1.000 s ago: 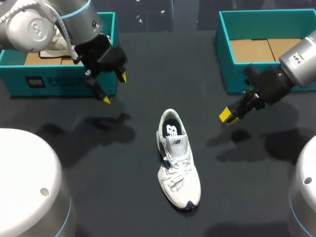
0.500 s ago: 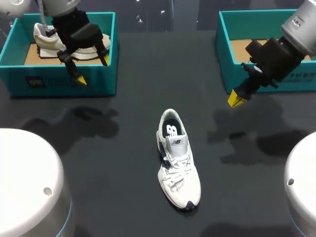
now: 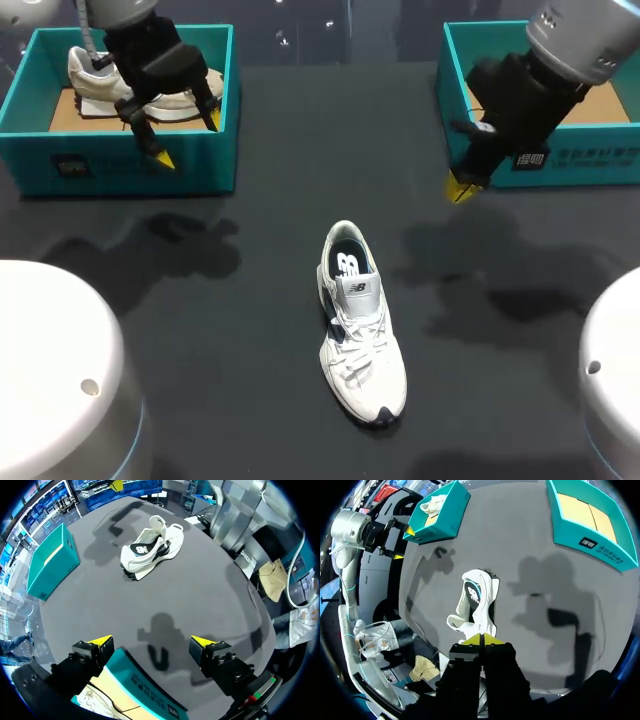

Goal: Take the shoe out of the shoebox, open the shoe tongue, remove and reinsert the insole, then place the shoe into the shoebox

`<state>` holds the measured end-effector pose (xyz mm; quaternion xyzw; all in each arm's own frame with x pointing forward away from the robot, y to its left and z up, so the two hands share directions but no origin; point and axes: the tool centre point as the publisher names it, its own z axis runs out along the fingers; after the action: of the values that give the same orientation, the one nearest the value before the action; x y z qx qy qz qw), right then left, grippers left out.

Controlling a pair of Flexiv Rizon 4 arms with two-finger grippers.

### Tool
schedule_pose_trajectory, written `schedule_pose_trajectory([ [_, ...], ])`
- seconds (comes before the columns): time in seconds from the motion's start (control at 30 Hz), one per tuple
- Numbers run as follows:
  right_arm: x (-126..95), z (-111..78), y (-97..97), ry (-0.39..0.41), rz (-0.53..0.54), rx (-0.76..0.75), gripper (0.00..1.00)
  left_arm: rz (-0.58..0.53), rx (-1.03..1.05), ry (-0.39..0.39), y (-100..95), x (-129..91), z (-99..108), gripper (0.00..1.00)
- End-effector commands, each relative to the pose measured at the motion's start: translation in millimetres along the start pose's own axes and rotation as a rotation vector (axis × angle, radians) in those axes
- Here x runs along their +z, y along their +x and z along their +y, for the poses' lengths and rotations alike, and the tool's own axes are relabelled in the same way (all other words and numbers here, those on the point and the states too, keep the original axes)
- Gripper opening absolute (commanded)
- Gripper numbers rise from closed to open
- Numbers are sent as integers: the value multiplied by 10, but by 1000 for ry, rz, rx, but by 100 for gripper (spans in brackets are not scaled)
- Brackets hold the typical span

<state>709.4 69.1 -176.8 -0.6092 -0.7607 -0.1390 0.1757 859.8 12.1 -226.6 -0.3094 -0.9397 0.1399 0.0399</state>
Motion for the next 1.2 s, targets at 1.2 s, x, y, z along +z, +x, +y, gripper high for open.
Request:
schedule_pose_trajectory([
  [1.2,1062,528,439,-65,-626,285,0,2,0,-3,-4,-4,0,100],
])
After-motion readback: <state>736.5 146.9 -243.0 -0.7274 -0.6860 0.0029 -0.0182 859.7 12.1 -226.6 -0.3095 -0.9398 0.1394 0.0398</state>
